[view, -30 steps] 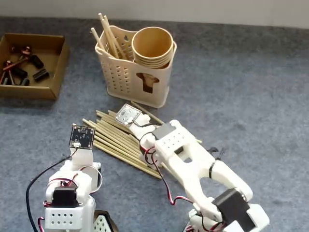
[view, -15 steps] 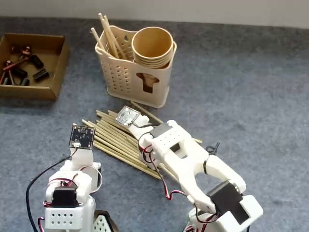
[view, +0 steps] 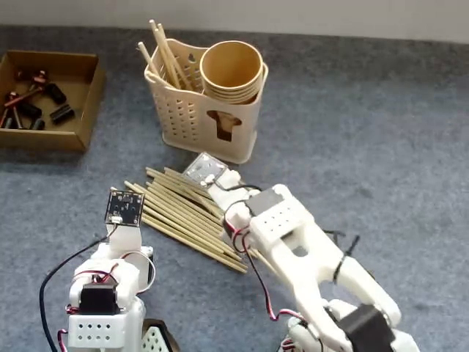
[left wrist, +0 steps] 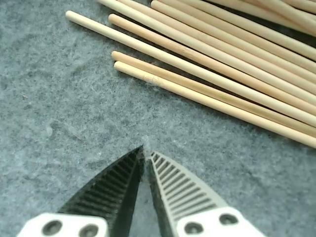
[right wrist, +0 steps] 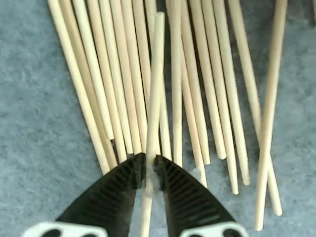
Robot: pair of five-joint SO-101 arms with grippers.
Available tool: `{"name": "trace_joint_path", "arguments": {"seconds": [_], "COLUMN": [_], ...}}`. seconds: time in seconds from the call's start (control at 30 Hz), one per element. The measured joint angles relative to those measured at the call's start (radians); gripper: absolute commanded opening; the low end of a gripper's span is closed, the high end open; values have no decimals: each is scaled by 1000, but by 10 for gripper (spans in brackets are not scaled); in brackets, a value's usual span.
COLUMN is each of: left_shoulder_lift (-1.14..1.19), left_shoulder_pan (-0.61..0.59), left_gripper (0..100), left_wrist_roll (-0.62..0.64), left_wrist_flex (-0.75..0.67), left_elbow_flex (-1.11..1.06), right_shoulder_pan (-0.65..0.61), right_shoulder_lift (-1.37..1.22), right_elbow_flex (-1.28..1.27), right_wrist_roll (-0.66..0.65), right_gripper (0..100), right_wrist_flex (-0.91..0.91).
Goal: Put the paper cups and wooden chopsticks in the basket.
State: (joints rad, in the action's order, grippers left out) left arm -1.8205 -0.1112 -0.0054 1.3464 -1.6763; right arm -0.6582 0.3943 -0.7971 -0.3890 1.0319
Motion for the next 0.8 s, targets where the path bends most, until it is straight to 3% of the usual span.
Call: {"name": "trace_joint_path", "arguments": {"seconds": [0.37, 0.8], "left_shoulder_lift": [0, 0], "left_shoulder_pan": [0, 0], "left_gripper": [6, 6], "left_wrist_roll": [0, 0], "left_wrist_flex": [0, 0], "left_elbow_flex": [0, 0], "right_shoulder_pan": [8, 123], "right_shoulder_lift": [269, 626], "right_elbow_flex": [-146, -213], "right_wrist_roll": [0, 0], "right_gripper": [5, 9], "right_wrist_flex": [2, 48]}}
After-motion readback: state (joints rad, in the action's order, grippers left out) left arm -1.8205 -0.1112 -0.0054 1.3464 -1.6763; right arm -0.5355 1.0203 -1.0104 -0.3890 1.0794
